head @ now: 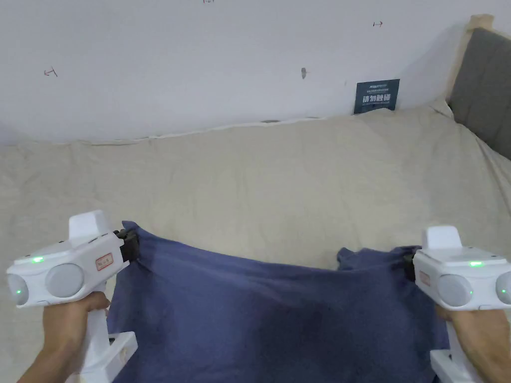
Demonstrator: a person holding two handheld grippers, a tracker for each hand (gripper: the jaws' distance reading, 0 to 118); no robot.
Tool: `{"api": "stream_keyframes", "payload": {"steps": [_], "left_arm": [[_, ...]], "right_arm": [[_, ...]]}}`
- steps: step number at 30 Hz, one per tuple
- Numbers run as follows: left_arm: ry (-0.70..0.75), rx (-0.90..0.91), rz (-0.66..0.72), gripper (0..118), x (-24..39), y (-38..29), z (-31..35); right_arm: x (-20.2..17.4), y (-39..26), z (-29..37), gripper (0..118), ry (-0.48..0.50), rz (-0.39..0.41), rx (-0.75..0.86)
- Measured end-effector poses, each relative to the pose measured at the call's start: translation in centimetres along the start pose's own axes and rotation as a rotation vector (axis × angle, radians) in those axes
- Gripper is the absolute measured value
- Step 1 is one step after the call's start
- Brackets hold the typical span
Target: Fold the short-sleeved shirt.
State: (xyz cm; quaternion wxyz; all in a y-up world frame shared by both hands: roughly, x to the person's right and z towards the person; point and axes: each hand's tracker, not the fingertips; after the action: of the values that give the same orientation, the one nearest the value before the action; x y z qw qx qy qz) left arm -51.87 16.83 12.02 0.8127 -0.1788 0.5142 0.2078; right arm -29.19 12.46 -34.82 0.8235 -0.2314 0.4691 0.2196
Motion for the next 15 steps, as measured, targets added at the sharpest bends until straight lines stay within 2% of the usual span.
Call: {"api": "stream_keyframes", "payload": {"steps": [7,15], "left_arm": [[0.069,0.177,-0.001,1,-2.1,7.6,4.5],[0.162,0.422,-0.019,1,-2.8,19.6,9.5]], "right_arm": [[-1.0,11.1,7.4,5,-0.023,0.112,0.313],[-1.9,24.1,13.7,5,-0.002,0.066,0.573]]}}
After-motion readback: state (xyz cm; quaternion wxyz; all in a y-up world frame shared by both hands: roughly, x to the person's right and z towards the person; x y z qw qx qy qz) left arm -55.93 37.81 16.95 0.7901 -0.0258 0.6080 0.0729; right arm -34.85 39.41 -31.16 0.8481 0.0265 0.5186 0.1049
